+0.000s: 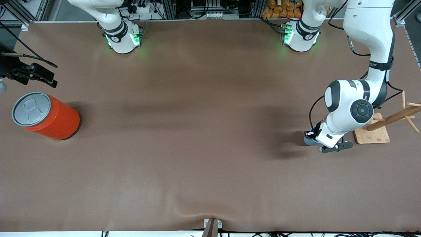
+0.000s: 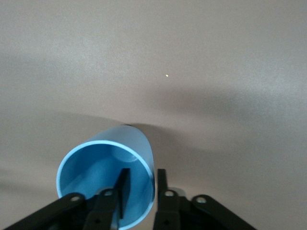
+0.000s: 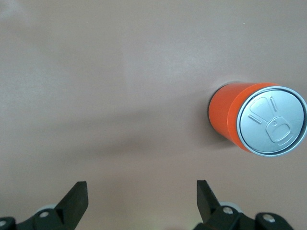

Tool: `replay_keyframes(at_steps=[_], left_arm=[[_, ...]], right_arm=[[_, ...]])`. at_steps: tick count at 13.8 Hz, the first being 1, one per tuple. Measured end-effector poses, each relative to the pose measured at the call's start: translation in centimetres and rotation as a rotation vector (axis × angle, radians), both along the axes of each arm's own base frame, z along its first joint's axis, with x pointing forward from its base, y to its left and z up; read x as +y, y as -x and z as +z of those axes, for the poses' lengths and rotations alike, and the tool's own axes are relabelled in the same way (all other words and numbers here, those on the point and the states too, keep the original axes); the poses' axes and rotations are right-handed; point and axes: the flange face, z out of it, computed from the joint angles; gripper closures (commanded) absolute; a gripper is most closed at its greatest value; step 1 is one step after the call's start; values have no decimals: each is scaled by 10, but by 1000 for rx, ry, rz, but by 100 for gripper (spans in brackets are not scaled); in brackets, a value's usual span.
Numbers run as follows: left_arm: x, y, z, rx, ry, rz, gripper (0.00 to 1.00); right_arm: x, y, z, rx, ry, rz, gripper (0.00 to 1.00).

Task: Flip cup
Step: 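Carry the cup with the left gripper and set it upright on the table, then open the left gripper and lift it away from the upright cup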

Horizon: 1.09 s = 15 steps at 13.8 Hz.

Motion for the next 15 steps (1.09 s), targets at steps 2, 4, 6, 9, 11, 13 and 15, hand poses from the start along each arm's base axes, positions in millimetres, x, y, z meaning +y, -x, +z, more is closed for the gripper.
replay_keyframes(at_steps=[2, 4, 6, 9, 11, 13, 15], left_arm=[[0, -4, 7, -16, 2, 1, 0], [2, -13, 24, -49, 6, 5, 0], [8, -20, 55, -82, 16, 15, 0], [28, -20, 118, -95, 38, 3, 0], [46, -12, 162, -97, 54, -34, 0], [64, 2, 201, -97, 69, -50, 0], [77, 17, 230, -90, 75, -75, 0]], right_arm=[[0, 0, 0, 0, 0, 0, 0], [0, 0, 0, 0, 0, 0, 0], [0, 0, 0, 1, 0, 0, 0], [0, 0, 0, 3, 0, 0, 0], [0, 0, -1, 6, 0, 0, 0], [0, 0, -1, 6, 0, 0, 0], [0, 1, -1, 7, 0, 0, 0]])
